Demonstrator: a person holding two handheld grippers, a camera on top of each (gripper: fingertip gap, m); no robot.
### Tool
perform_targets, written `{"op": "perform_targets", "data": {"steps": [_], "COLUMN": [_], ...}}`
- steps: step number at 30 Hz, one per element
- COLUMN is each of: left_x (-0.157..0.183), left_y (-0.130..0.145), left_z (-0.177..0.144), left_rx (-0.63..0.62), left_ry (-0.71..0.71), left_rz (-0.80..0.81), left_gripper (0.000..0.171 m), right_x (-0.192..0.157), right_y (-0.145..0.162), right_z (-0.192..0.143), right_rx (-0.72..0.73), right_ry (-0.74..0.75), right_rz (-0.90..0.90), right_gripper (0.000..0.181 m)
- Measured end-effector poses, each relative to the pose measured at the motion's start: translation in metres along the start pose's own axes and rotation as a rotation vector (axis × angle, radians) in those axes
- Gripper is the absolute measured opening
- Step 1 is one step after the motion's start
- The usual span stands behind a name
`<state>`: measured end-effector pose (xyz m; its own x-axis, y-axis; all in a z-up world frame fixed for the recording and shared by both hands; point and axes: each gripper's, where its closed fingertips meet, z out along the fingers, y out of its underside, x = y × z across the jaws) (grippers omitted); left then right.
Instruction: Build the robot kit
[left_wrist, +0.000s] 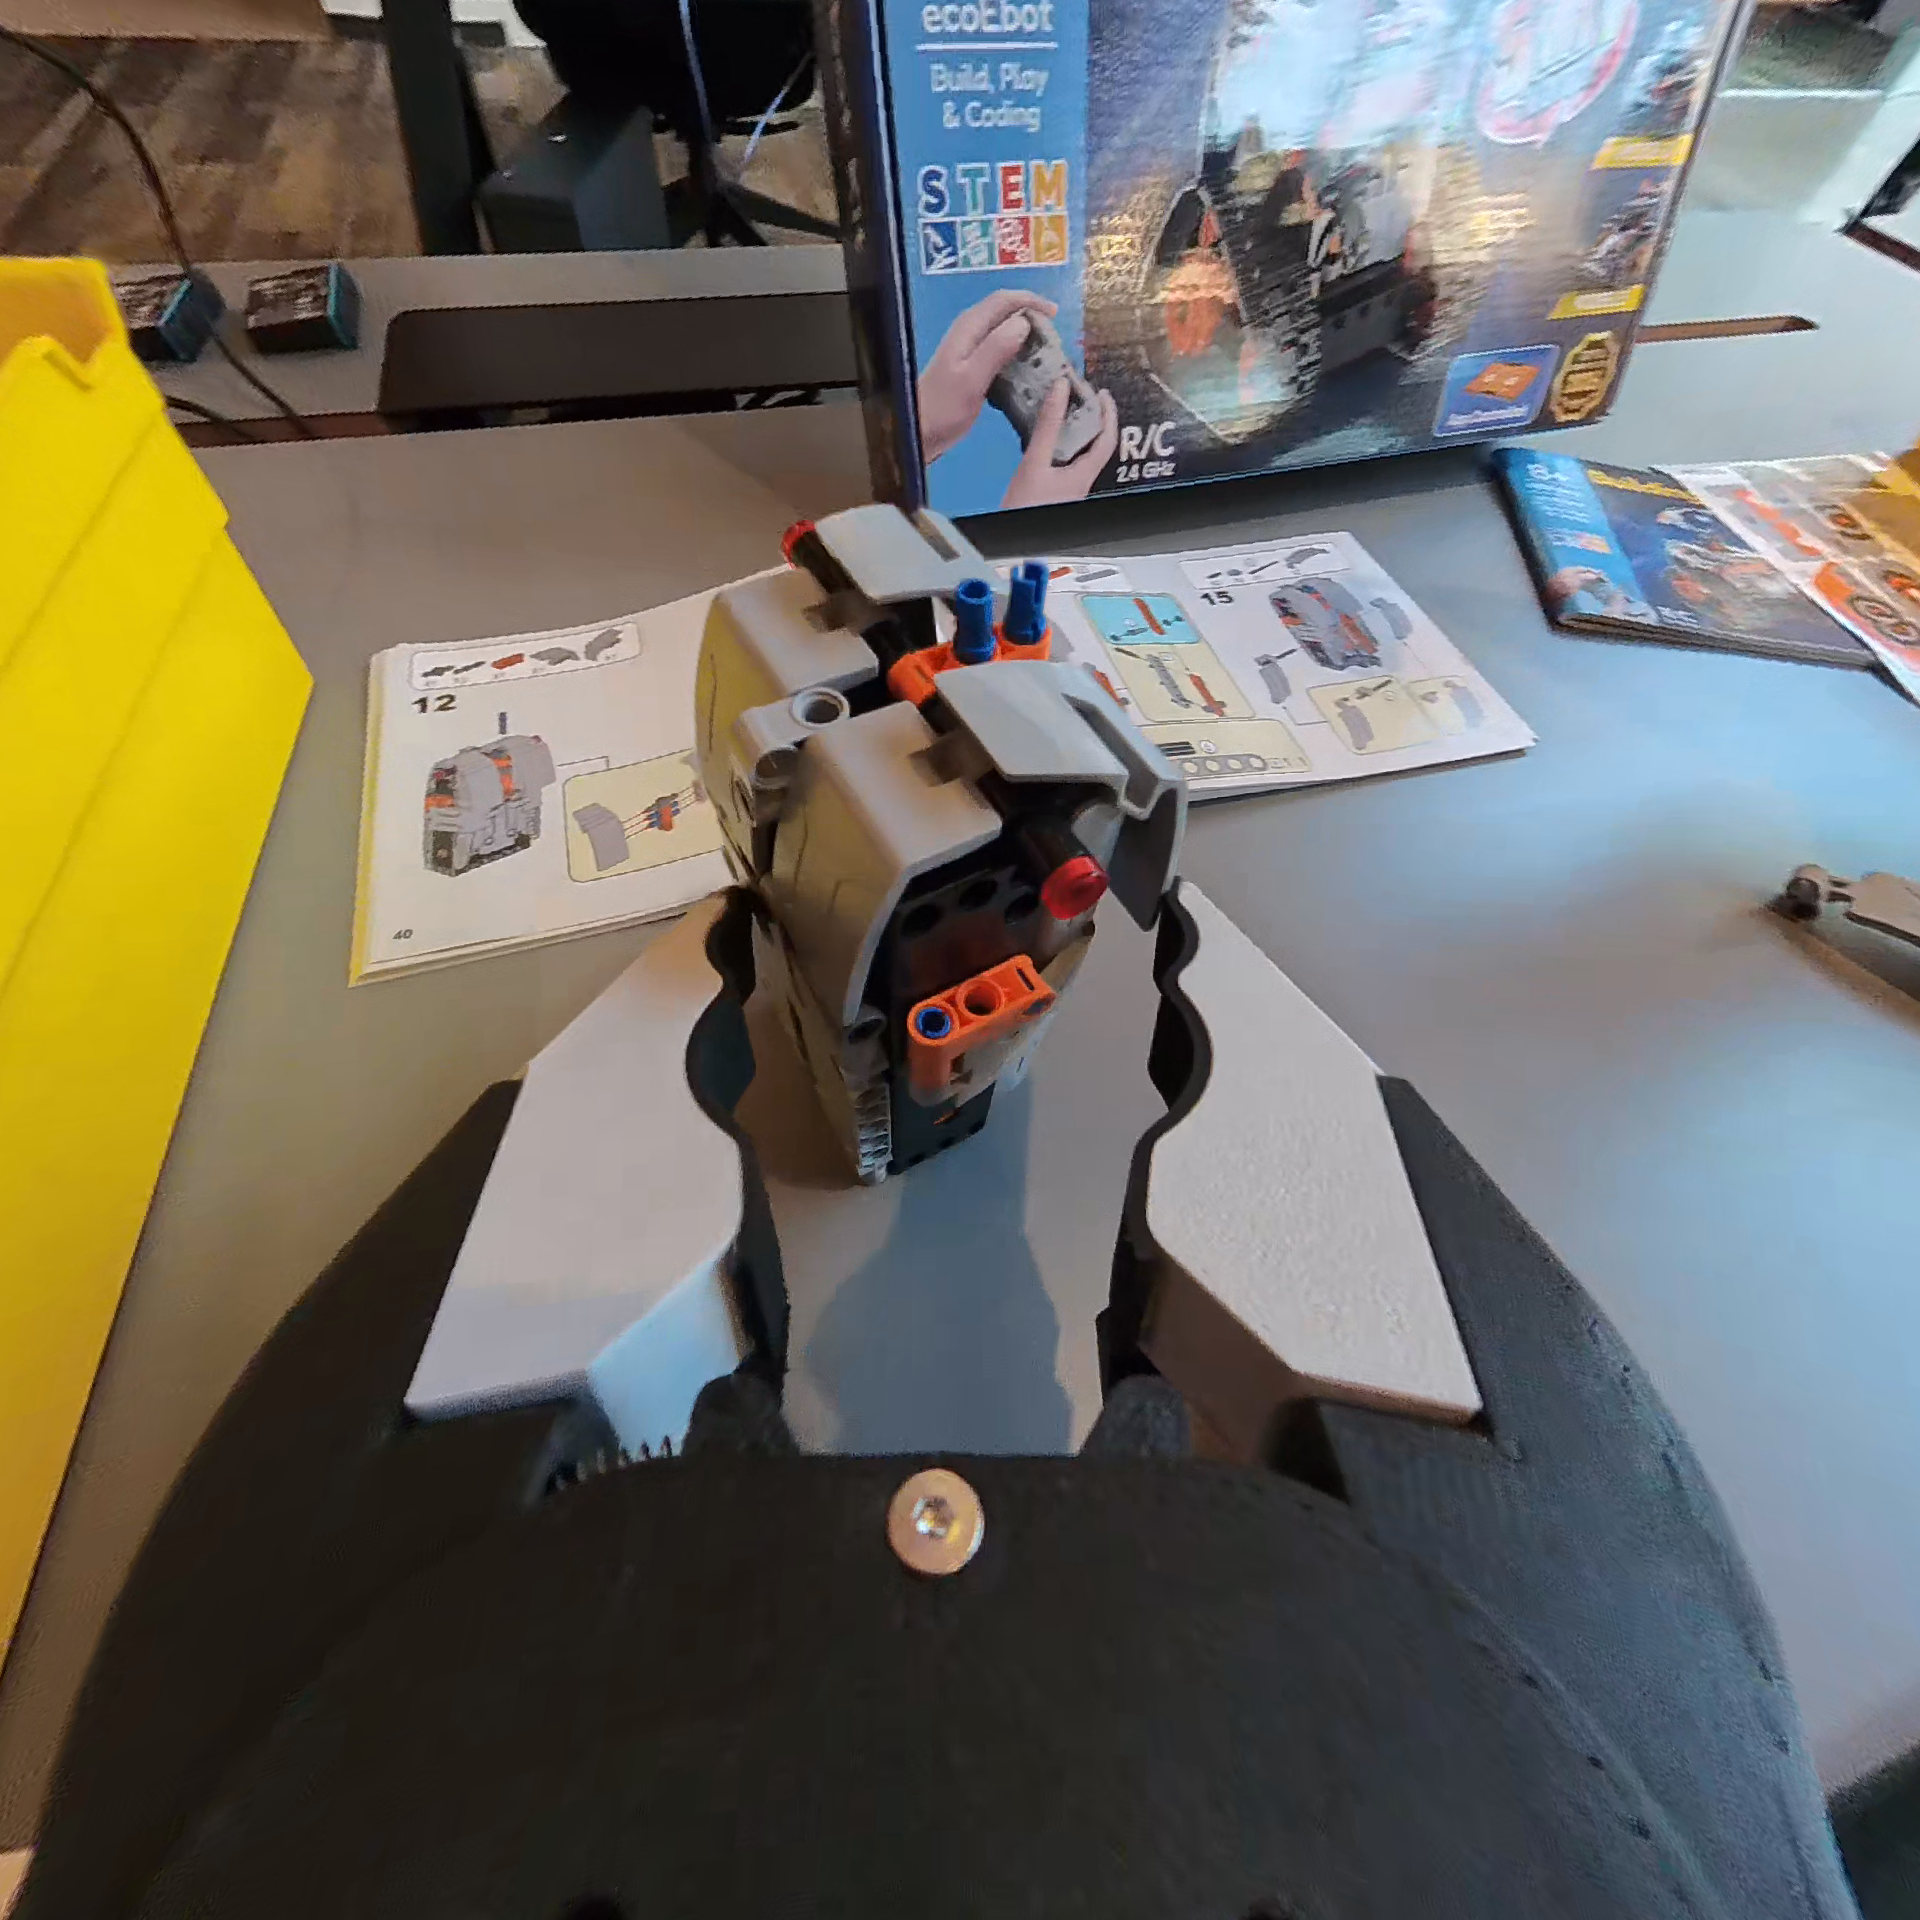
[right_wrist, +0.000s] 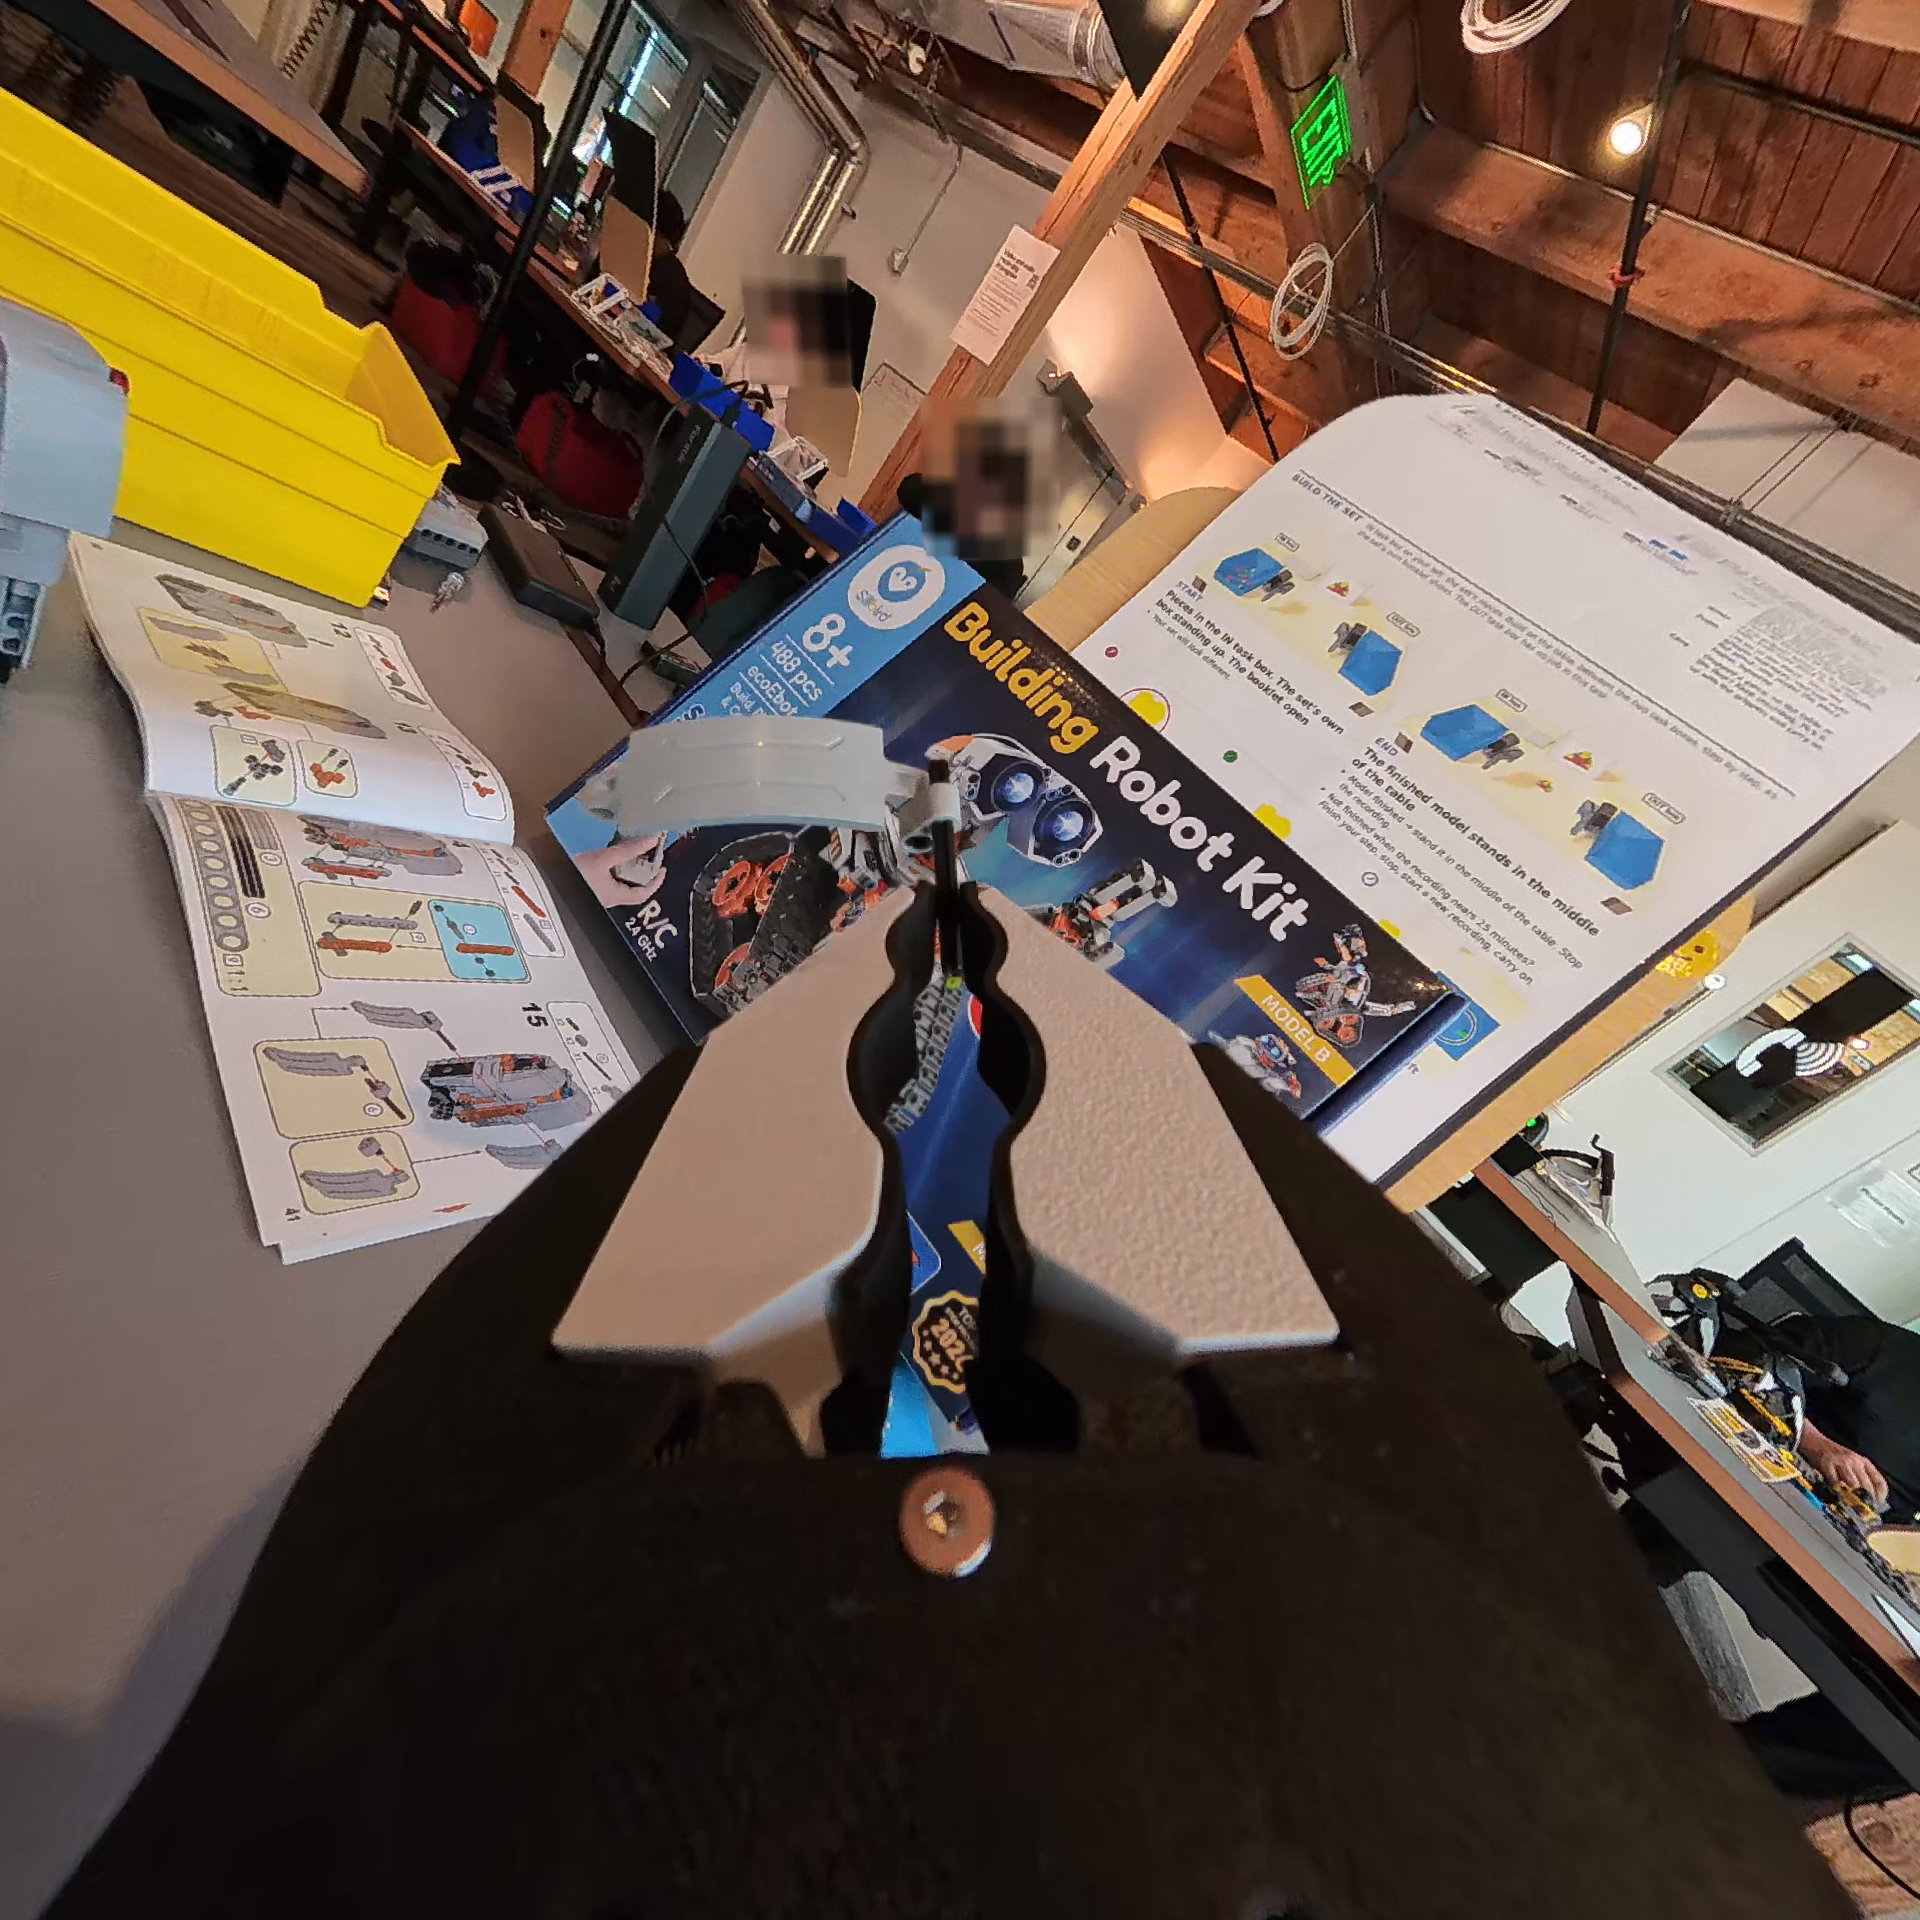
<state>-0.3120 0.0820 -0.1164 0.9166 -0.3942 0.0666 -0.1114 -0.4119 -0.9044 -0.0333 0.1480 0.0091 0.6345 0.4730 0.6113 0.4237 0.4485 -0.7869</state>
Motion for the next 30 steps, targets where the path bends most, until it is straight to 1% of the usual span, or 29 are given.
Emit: {"op": "perform_targets", "data": {"steps": [8, 11, 14, 18, 30], "left_x": [0.001, 0.003, 0.007, 0.019, 0.069], "left_y": [-0.002, 0.000, 0.003, 0.005, 0.010], "left_z": [-0.005, -0.007, -0.007, -0.008, -0.015], "left_rx": [0.069, 0.071, 0.062, 0.060, 0.057], "left_ry": [0.133, 0.161, 0.186, 0.248, 0.534], "left_rz": [-0.077, -0.062, -0.008, 0.058, 0.089], "left_gripper": [0.077, 0.076, 0.076, 0.076, 0.076], "right_x": [0.000, -0.002, -0.006, -0.011, -0.018], "right_y": [0.010, 0.013, 0.016, 0.019, 0.020], "right_z": [0.000, 0.001, 0.003, 0.005, 0.007], "right_rx": [-0.027, -0.036, -0.046, -0.053, -0.059], "right_ry": [-0.004, -0.010, -0.022, -0.039, -0.075], "right_rz": [-0.001, -0.002, -0.006, -0.006, -0.008], "right_gripper": [0.002, 0.002, 0.002, 0.002, 0.002]}}
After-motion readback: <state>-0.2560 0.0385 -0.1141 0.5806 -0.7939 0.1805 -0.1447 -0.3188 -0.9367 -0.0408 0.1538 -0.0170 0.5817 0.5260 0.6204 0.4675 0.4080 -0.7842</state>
